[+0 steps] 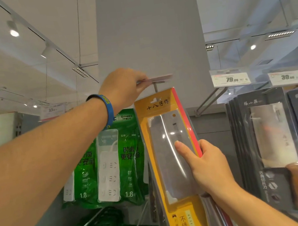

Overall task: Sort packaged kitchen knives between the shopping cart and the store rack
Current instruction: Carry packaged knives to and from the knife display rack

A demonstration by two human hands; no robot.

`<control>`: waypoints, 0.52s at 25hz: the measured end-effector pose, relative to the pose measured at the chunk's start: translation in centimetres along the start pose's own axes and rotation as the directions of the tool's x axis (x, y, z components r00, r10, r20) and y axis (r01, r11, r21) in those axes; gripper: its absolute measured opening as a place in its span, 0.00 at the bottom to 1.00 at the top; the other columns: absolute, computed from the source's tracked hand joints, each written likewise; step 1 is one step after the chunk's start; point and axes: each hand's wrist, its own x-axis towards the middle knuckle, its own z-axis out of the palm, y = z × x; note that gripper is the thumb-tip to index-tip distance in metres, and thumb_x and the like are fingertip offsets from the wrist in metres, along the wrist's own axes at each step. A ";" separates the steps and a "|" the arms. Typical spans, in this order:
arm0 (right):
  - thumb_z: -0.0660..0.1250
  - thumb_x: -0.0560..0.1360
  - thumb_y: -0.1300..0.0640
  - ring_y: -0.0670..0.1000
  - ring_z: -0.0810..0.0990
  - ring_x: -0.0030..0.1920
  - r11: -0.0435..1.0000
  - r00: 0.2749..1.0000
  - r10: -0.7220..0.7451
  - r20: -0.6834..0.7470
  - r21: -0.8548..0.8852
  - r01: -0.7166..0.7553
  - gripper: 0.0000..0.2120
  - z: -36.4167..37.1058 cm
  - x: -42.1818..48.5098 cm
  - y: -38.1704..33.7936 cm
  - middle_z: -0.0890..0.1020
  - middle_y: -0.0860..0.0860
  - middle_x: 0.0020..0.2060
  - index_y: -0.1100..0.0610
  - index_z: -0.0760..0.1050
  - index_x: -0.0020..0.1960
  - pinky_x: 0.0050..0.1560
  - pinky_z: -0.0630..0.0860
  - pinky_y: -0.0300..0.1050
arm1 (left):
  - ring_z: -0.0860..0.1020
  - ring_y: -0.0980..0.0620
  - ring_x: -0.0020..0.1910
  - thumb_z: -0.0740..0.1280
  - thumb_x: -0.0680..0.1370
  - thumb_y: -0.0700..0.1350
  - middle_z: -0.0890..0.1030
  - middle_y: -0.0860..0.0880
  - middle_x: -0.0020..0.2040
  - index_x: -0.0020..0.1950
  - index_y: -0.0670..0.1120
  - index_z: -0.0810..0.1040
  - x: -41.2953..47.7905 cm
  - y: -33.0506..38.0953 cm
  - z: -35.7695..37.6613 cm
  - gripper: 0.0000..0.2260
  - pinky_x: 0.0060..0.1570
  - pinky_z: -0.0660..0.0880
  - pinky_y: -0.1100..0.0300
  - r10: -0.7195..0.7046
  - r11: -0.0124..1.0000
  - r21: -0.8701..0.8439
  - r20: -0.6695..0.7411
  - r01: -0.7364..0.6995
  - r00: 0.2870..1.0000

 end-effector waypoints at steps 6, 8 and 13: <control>0.68 0.72 0.29 0.46 0.75 0.29 0.978 0.992 0.017 0.129 -0.208 0.010 0.27 2.5 -1.2 0.1 0.78 0.48 0.30 0.53 0.72 0.37 0.28 0.67 0.40 | 0.74 0.50 0.40 0.62 0.82 0.57 0.80 0.51 0.40 0.60 0.53 0.83 -0.7 0.0 0.1 0.14 0.36 0.64 0.57 -0.052 0.993 -0.102 -0.003 0.051 0.999; 0.68 0.72 0.29 0.46 0.73 0.29 0.967 0.983 0.061 0.172 -0.255 -0.016 0.27 3.3 -2.5 0.7 0.78 0.50 0.31 0.54 0.71 0.37 0.29 0.67 0.41 | 0.75 0.49 0.41 0.62 0.82 0.57 0.80 0.51 0.40 0.60 0.54 0.83 -0.8 0.1 -0.1 0.14 0.38 0.68 0.56 -0.063 0.989 -0.132 0.018 0.065 0.998; 0.71 0.72 0.34 0.43 0.71 0.25 0.997 0.999 -0.033 -0.032 -0.075 0.030 0.26 1.6 -2.2 -0.5 0.75 0.43 0.25 0.53 0.68 0.32 0.27 0.69 0.33 | 0.78 0.49 0.45 0.63 0.81 0.57 0.85 0.49 0.48 0.60 0.55 0.83 -0.8 -0.4 0.1 0.14 0.42 0.73 0.55 -0.074 0.981 -0.177 0.008 0.074 0.997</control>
